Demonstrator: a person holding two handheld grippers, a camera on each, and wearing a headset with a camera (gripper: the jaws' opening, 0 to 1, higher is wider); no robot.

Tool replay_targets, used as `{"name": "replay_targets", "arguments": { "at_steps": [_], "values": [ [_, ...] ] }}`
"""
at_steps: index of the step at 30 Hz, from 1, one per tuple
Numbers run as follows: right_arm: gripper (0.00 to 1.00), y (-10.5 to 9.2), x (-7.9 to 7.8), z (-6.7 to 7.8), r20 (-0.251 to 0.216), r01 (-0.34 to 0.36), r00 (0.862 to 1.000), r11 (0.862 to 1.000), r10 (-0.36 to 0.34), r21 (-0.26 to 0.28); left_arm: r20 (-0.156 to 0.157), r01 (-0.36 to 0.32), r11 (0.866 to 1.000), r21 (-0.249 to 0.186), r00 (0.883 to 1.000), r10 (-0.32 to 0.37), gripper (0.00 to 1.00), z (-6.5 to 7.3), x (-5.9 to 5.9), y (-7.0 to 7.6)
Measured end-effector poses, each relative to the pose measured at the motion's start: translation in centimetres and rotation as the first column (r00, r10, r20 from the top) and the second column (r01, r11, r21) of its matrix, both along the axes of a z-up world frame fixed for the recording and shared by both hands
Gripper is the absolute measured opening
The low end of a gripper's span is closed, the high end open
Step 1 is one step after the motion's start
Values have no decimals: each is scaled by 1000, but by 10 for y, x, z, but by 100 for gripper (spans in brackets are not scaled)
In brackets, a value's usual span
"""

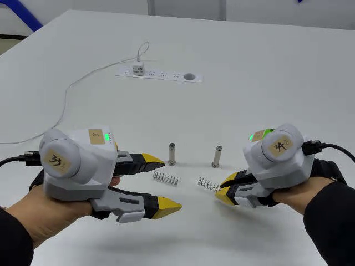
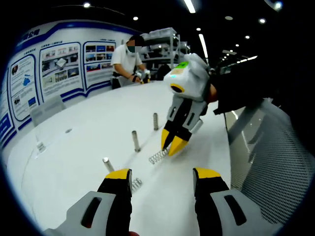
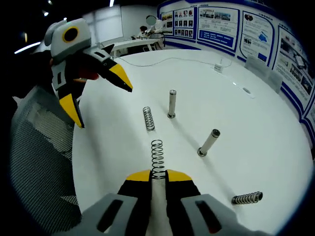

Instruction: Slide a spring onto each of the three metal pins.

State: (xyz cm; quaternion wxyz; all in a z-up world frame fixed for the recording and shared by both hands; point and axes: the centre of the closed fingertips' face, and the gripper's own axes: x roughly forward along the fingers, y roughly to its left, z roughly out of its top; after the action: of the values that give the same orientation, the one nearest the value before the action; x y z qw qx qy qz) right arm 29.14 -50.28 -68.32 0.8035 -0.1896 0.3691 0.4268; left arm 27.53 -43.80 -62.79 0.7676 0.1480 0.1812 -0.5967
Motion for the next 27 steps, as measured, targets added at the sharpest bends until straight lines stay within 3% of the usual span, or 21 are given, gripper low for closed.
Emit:
{"name": "replay_targets", "arguments": {
  "at_steps": [9,19,27],
  "values": [
    [11,15,-18,24,15,-103,995,995,104,-10,30,79,996,31,996,-80,43,-7,-1,-13],
    [11,25,-36,28,-16,-194,981,981,194,-23,56,155,986,60,986,-159,32,-15,-14,-20],
    [11,29,-46,33,-36,-252,967,967,251,-28,56,207,976,61,976,-210,21,-17,-24,-25]
  ]
}}
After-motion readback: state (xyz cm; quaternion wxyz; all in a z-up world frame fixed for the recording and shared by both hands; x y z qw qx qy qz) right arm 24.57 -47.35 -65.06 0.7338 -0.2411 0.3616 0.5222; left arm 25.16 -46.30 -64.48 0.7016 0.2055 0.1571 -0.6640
